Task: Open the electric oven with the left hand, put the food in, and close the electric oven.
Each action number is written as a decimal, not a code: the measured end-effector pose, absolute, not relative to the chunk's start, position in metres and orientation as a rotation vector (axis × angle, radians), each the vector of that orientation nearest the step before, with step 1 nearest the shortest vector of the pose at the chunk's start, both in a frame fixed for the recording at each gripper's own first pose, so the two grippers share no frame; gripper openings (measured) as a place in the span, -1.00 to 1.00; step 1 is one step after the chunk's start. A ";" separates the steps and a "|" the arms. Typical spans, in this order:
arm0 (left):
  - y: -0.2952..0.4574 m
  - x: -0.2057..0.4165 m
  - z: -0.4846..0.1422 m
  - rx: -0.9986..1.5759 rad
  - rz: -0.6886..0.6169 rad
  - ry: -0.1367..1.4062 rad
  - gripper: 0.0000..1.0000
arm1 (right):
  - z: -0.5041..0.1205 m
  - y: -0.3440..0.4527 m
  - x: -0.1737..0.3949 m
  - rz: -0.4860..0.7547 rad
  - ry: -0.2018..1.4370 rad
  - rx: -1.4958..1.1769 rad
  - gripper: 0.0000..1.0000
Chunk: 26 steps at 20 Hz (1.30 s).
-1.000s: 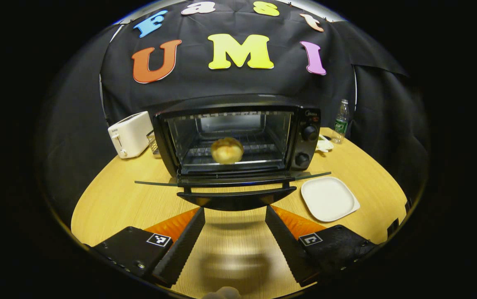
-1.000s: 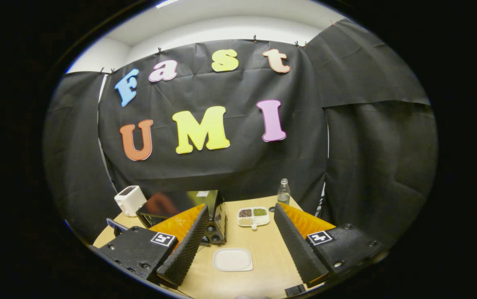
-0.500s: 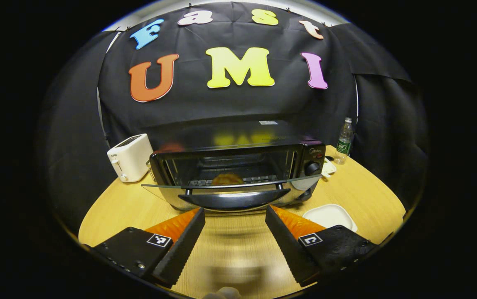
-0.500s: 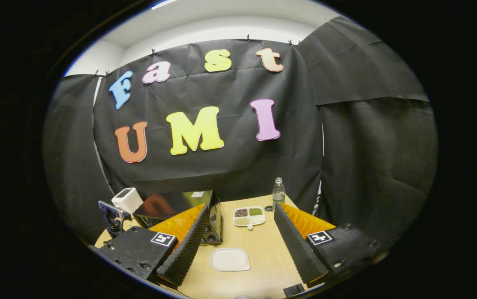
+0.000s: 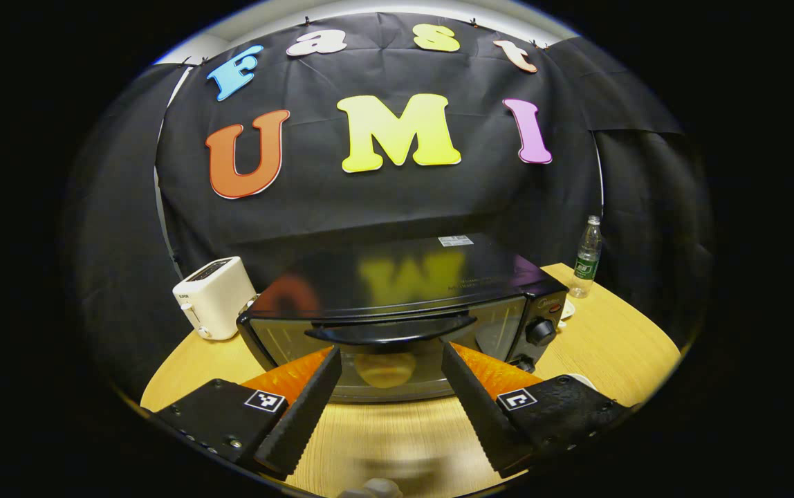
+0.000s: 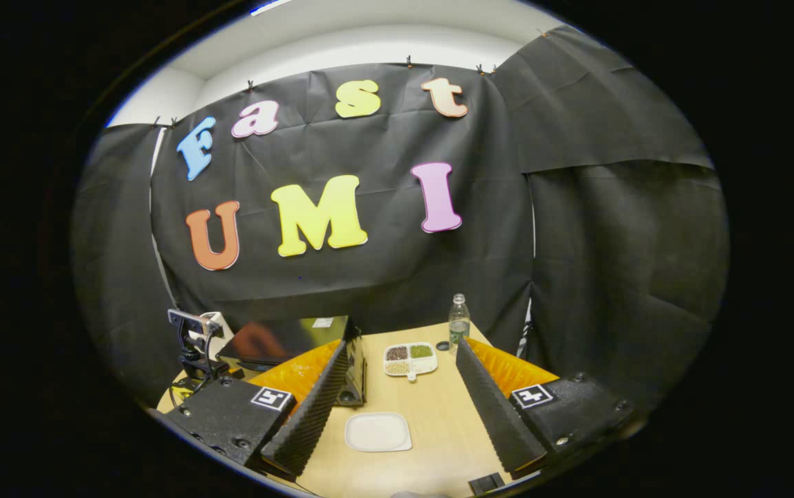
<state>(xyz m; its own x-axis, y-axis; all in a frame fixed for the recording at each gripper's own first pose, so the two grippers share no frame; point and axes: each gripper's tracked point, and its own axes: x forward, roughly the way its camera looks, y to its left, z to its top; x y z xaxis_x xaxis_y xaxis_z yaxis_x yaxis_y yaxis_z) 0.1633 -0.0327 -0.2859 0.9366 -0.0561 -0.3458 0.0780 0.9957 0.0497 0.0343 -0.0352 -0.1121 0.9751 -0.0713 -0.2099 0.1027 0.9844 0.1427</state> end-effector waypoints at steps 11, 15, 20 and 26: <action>-0.031 0.152 -0.267 0.058 -0.051 0.323 0.93 | -0.112 -0.029 0.037 -0.072 0.212 0.167 0.99; -0.026 0.126 -0.216 0.009 -0.042 0.260 0.92 | -0.091 -0.017 0.040 -0.043 0.164 0.141 1.00; -0.009 0.086 -0.131 0.002 -0.040 0.157 0.92 | -0.067 0.002 0.041 0.004 0.114 0.126 1.00; 0.014 0.038 -0.053 -0.020 -0.020 0.062 0.92 | -0.043 0.022 0.032 0.028 0.076 0.096 0.92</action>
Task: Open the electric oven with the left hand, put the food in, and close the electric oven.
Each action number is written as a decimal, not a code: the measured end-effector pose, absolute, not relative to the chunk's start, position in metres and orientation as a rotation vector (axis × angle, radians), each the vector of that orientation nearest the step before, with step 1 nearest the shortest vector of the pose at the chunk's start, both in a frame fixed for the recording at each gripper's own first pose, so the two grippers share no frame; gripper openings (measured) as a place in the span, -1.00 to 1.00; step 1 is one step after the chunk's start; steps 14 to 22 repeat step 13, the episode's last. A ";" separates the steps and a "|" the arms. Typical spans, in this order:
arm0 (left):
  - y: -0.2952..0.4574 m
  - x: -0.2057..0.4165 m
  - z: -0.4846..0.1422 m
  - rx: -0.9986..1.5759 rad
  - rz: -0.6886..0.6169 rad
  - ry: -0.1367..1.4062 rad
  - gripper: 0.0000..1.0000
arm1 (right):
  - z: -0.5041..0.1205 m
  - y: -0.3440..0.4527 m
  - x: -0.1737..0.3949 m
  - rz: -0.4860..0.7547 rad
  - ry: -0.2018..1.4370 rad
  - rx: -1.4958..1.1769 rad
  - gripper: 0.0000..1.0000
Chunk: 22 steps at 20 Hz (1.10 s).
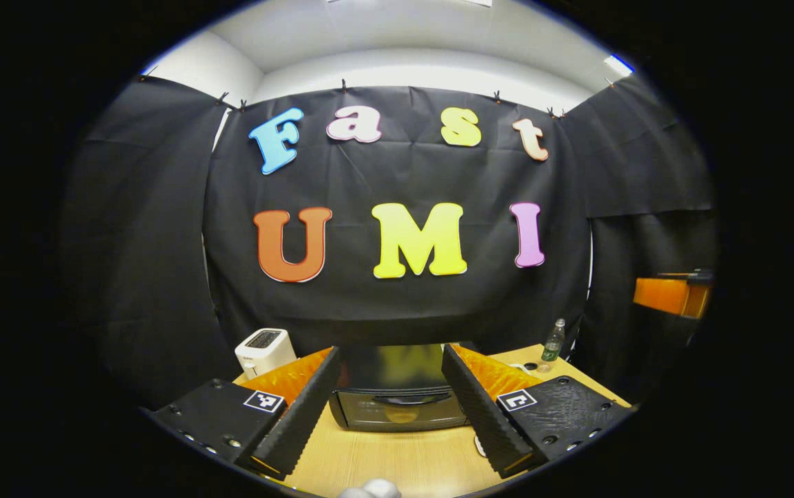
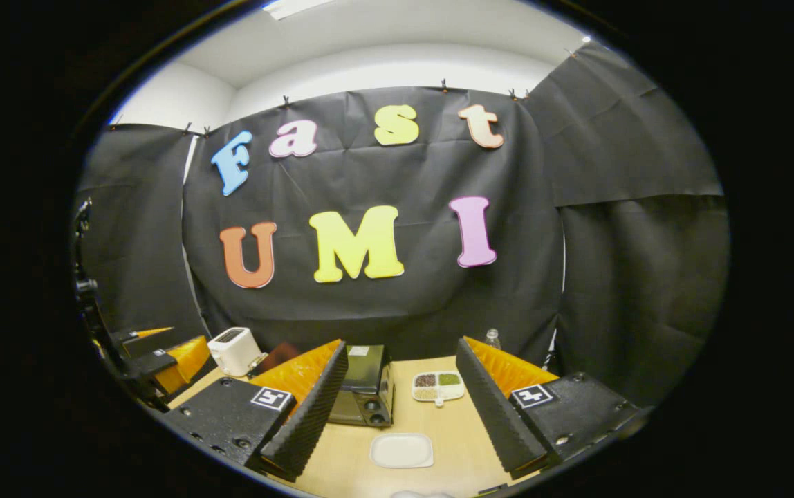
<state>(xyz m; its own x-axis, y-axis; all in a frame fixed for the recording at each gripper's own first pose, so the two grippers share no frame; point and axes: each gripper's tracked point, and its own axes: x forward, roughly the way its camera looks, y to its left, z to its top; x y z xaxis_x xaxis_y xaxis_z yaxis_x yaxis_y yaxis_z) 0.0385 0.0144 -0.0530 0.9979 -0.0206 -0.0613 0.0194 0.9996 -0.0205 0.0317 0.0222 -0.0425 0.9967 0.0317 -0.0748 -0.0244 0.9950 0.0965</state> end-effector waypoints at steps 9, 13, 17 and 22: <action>0.034 -0.013 -0.020 -0.020 0.004 0.030 0.92 | -0.031 0.034 0.004 0.037 0.066 0.073 0.92; 0.033 -0.025 -0.010 -0.009 -0.007 0.011 0.92 | -0.027 0.032 -0.006 0.027 0.057 0.073 0.92; 0.033 -0.025 -0.010 -0.009 -0.007 0.011 0.92 | -0.027 0.032 -0.006 0.027 0.057 0.073 0.92; 0.033 -0.025 -0.010 -0.009 -0.007 0.011 0.92 | -0.027 0.032 -0.006 0.027 0.057 0.073 0.92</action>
